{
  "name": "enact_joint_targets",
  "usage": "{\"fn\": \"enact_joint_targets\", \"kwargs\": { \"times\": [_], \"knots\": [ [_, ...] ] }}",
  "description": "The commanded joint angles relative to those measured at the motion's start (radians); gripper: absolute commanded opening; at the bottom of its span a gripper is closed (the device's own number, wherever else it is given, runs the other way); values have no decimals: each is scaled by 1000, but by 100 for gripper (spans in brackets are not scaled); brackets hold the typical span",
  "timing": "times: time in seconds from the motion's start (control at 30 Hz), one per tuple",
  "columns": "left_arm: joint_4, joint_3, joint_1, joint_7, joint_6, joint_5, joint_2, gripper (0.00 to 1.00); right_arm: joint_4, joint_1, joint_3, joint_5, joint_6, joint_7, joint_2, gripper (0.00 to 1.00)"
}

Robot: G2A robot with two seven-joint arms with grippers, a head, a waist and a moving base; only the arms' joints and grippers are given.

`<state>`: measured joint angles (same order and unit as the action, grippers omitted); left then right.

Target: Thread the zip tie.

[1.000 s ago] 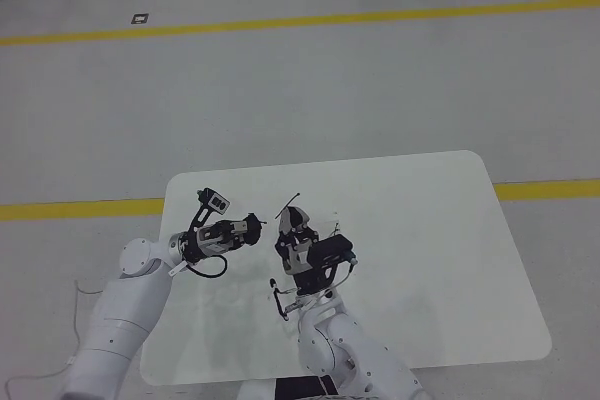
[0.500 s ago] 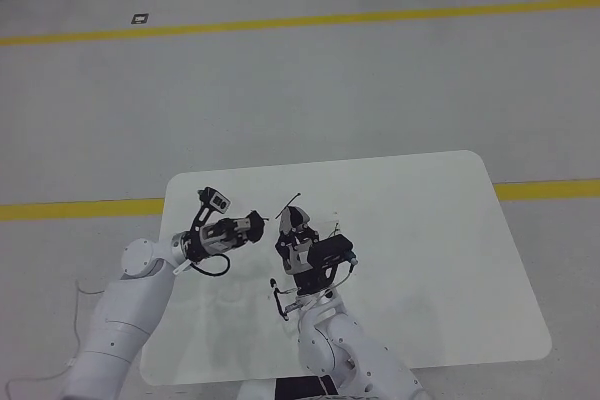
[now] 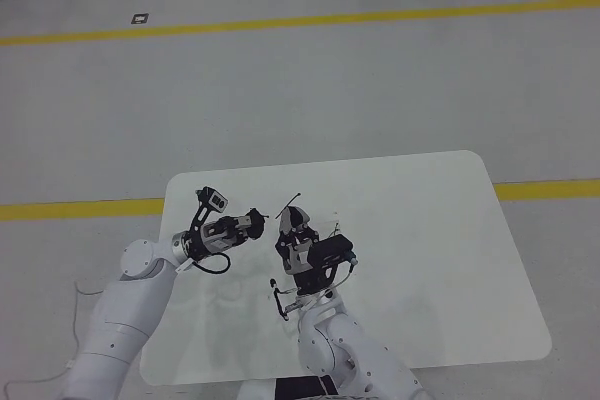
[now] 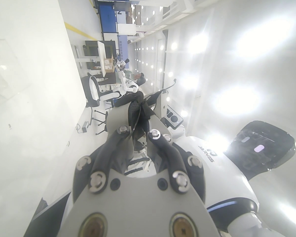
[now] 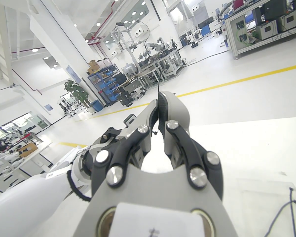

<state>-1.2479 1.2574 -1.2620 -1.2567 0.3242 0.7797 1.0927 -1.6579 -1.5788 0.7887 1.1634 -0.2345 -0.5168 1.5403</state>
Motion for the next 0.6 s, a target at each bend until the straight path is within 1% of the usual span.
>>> {"fn": "enact_joint_targets", "kwargs": {
  "times": [0.0, 0.33, 0.4, 0.43, 0.57],
  "knots": [
    [0, 0, 0, 0, 0, 0, 0, 0, 0, 0, 0, 0, 0, 0, 0, 0],
    [0, 0, 0, 0, 0, 0, 0, 0, 0, 0, 0, 0, 0, 0, 0, 0],
    [-15, -8, -7, 31, -3, -8, 1, 0, 0, 0, 0, 0, 0, 0, 0, 0],
    [-23, -11, -11, 40, 1, -13, 1, 0, 0, 0, 0, 0, 0, 0, 0, 0],
    [-34, -18, -18, 62, 16, -25, 2, 0, 0, 0, 0, 0, 0, 0, 0, 0]
  ]
}}
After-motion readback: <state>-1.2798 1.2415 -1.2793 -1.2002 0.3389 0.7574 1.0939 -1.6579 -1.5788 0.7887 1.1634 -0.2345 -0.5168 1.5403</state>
